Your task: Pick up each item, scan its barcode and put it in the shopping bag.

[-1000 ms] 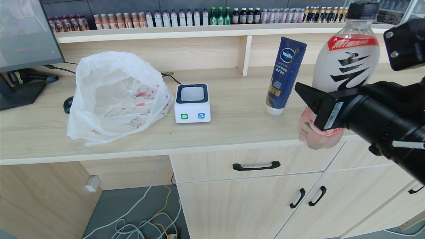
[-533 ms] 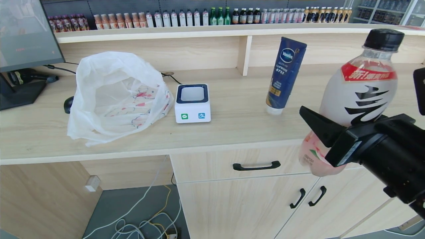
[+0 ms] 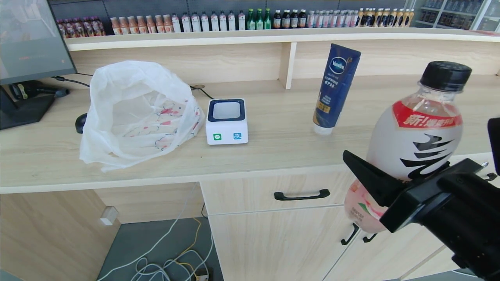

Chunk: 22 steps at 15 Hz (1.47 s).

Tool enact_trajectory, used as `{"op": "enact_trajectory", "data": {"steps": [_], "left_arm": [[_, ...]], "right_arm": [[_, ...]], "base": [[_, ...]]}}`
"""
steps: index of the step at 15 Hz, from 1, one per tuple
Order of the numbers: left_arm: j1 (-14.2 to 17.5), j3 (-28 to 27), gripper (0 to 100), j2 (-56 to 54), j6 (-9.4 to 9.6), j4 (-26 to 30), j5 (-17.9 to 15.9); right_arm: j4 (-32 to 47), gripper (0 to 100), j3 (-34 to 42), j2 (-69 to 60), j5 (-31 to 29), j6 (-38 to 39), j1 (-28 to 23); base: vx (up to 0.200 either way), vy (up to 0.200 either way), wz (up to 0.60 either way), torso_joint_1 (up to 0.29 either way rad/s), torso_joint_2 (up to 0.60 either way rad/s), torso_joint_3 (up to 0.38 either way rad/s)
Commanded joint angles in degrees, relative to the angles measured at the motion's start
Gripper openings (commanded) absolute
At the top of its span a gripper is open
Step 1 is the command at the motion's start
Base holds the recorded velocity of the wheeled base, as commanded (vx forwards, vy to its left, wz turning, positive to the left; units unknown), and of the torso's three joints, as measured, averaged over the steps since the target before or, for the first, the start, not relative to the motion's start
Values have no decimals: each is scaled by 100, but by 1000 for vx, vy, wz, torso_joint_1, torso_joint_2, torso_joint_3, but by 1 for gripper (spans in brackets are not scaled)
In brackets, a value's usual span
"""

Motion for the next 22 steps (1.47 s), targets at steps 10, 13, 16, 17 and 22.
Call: {"op": "enact_trajectory", "data": {"steps": [10,13,16,17,22], "left_arm": [[4,0,100,-1,-1,0,1],[4,0,100,-1,-1,0,1],[4,0,100,-1,-1,0,1],[4,0,100,-1,-1,0,1],[4,0,100,-1,-1,0,1]], "right_arm": [[-2,0,501,101,13,-1861,1849],[-11,0,571,162,31,-2687,2209],[-2,0,571,154,285,-3205,2174],[6,0,536,154,329,-3399,2147],[41,0,290,206,707,-4304,1998]], "base": [[0,0,0,0,0,0],[0,0,0,0,0,0],[0,0,0,0,0,0],[0,0,0,0,0,0],[0,0,0,0,0,0]]}}
